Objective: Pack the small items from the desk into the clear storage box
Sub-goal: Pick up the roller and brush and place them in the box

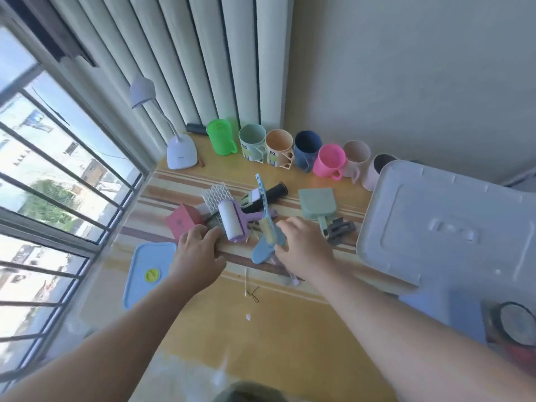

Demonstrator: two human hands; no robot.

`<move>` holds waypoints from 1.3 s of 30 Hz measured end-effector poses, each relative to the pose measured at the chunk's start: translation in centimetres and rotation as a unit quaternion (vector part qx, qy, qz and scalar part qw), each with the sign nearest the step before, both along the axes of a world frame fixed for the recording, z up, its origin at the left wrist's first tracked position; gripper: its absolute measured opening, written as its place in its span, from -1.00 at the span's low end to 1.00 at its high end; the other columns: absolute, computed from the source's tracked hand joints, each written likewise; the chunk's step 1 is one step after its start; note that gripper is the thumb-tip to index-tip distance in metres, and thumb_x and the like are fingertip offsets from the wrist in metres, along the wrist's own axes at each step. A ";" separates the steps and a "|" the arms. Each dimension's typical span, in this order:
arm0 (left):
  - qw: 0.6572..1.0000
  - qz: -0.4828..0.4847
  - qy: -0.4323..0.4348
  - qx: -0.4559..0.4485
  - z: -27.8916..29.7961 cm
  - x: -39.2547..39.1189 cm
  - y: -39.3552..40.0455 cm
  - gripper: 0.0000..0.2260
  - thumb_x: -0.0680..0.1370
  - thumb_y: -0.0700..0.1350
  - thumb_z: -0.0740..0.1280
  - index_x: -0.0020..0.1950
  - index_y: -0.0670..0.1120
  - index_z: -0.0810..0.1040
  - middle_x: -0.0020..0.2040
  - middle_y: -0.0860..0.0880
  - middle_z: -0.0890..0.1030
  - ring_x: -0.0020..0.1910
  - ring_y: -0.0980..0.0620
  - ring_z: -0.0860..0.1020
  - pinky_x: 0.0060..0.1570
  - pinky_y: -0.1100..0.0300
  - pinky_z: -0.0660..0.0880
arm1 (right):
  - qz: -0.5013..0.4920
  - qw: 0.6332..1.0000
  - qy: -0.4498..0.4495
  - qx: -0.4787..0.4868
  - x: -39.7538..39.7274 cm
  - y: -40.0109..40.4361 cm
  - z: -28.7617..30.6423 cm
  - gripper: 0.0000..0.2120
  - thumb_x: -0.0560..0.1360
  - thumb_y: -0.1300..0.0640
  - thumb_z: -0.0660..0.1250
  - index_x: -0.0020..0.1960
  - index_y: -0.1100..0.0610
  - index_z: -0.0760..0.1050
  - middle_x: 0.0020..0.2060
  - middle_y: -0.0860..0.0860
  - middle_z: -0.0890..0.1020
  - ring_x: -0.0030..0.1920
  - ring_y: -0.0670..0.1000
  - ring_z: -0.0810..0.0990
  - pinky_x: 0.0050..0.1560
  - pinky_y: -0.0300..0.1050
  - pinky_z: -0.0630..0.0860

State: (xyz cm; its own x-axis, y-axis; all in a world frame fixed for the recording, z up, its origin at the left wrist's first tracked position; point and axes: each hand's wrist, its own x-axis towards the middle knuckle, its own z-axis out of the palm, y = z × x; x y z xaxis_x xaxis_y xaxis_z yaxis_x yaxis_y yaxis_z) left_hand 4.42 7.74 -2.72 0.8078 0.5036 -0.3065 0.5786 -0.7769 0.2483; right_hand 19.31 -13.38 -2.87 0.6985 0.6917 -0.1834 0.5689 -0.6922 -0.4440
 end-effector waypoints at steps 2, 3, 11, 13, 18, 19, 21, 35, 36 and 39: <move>0.999 0.002 -0.017 -0.038 -1.0 1.7 1.5 -0.34 0.49 -0.01 0.37 0.56 0.18 0.22 0.33 -0.06 0.38 0.27 -0.18 0.40 0.13 -0.03 0.45 | -0.003 0.999 -0.025 -0.038 1.1 2.6 -1.3 -0.60 0.57 -0.10 0.35 0.37 -0.02 0.47 0.20 -0.05 0.54 0.19 0.09 0.52 0.05 0.02 0.47; 0.997 0.006 -0.026 -0.070 -1.5 2.5 1.8 -0.30 0.52 0.00 0.37 0.60 0.20 0.14 0.30 -0.04 0.37 0.19 -0.12 0.44 0.05 0.03 0.43 | -0.012 0.998 -0.031 -0.058 1.6 3.7 -1.9 -0.59 0.57 -0.12 0.36 0.37 -0.02 0.45 0.18 -0.05 0.56 0.16 0.09 0.54 -0.01 0.00 0.42; 0.959 0.101 -0.084 -0.251 -5.9 6.0 0.6 -0.15 0.51 0.18 0.41 0.61 0.34 -0.10 0.24 -0.07 0.34 -0.04 0.05 0.55 0.04 0.08 0.50 | -0.113 0.985 0.064 -0.111 3.1 7.0 -7.4 -0.44 0.53 -0.14 0.43 0.44 -0.03 0.34 0.07 0.00 0.64 0.04 0.10 0.60 -0.13 0.04 0.59; 0.946 0.145 -0.119 -0.265 -6.5 6.5 0.6 -0.10 0.47 0.13 0.46 0.59 0.35 -0.11 0.23 -0.09 0.35 -0.03 -0.07 0.55 -0.04 0.06 0.54 | -0.132 0.984 0.062 -0.103 3.0 7.3 -8.3 -0.50 0.52 -0.12 0.45 0.38 -0.06 0.38 0.01 -0.01 0.66 0.02 0.12 0.64 -0.10 0.10 0.65; 0.933 0.163 -0.127 -0.294 -6.3 7.8 0.7 -0.22 0.47 0.03 0.38 0.53 0.41 0.01 0.14 -0.11 0.49 -0.15 -0.04 0.57 -0.32 0.18 0.46 | -0.159 0.978 0.104 -0.081 2.9 7.0 -8.3 -0.75 0.54 0.02 0.42 0.20 -0.05 0.50 -0.08 -0.03 0.67 -0.08 0.11 0.67 -0.19 0.02 0.65; 0.935 0.154 -0.119 -0.296 -5.8 7.7 0.6 -0.25 0.48 0.02 0.36 0.52 0.43 0.03 0.13 -0.07 0.50 -0.14 -0.03 0.58 -0.32 0.17 0.47 | -0.154 0.979 0.111 -0.074 2.9 6.6 -8.0 -0.80 0.54 0.04 0.41 0.16 -0.06 0.53 -0.09 -0.06 0.67 -0.10 0.07 0.68 -0.24 -0.03 0.62; 0.936 0.128 -0.126 -0.302 -4.3 7.0 0.2 -0.32 0.52 -0.08 0.32 0.48 0.44 0.14 0.12 -0.01 0.55 -0.14 0.03 0.58 -0.30 0.14 0.51 | -0.153 0.978 0.131 -0.051 2.7 5.3 -7.1 -0.86 0.53 0.09 0.40 0.07 -0.08 0.56 -0.13 -0.12 0.67 -0.17 -0.02 0.68 -0.35 -0.11 0.54; 0.904 -0.023 -0.317 -0.287 8.9 7.5 -13.4 -0.29 0.57 -0.15 0.36 0.51 0.46 0.14 0.19 0.19 0.56 0.03 0.09 0.58 0.03 -0.01 0.58 | -0.280 0.929 0.112 0.213 -0.8 -14.3 9.4 -0.75 0.49 0.08 0.55 0.13 -0.17 0.71 -0.11 -0.23 0.70 -0.27 -0.12 0.61 -0.27 -0.34 0.47; 0.898 -0.031 -0.317 -0.303 9.8 7.9 -15.3 -0.25 0.57 -0.14 0.37 0.53 0.47 0.08 0.17 0.18 0.59 -0.04 0.05 0.60 -0.03 -0.04 0.60 | -0.284 0.927 0.097 0.227 -0.8 -16.5 10.4 -0.75 0.48 0.11 0.55 0.12 -0.13 0.72 -0.12 -0.21 0.70 -0.29 -0.10 0.59 -0.26 -0.34 0.45; 0.888 -0.073 -0.302 -0.340 11.8 8.9 -21.7 -0.20 0.55 -0.10 0.39 0.54 0.48 0.03 0.06 0.30 0.59 -0.18 0.02 0.62 -0.16 -0.12 0.62 | -0.305 0.922 0.055 0.231 -1.0 -24.4 12.1 -0.77 0.47 0.18 0.56 0.07 -0.08 0.73 -0.16 -0.17 0.68 -0.26 -0.12 0.62 -0.21 -0.36 0.41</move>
State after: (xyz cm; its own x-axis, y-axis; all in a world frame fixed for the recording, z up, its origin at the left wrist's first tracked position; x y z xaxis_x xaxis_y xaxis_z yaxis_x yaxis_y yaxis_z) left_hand 13.33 -14.01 9.13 0.9696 0.2442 0.0124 0.0851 -0.3844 0.9192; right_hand 18.27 -37.81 9.24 0.9782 0.1987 -0.0606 0.0701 -0.5903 -0.8041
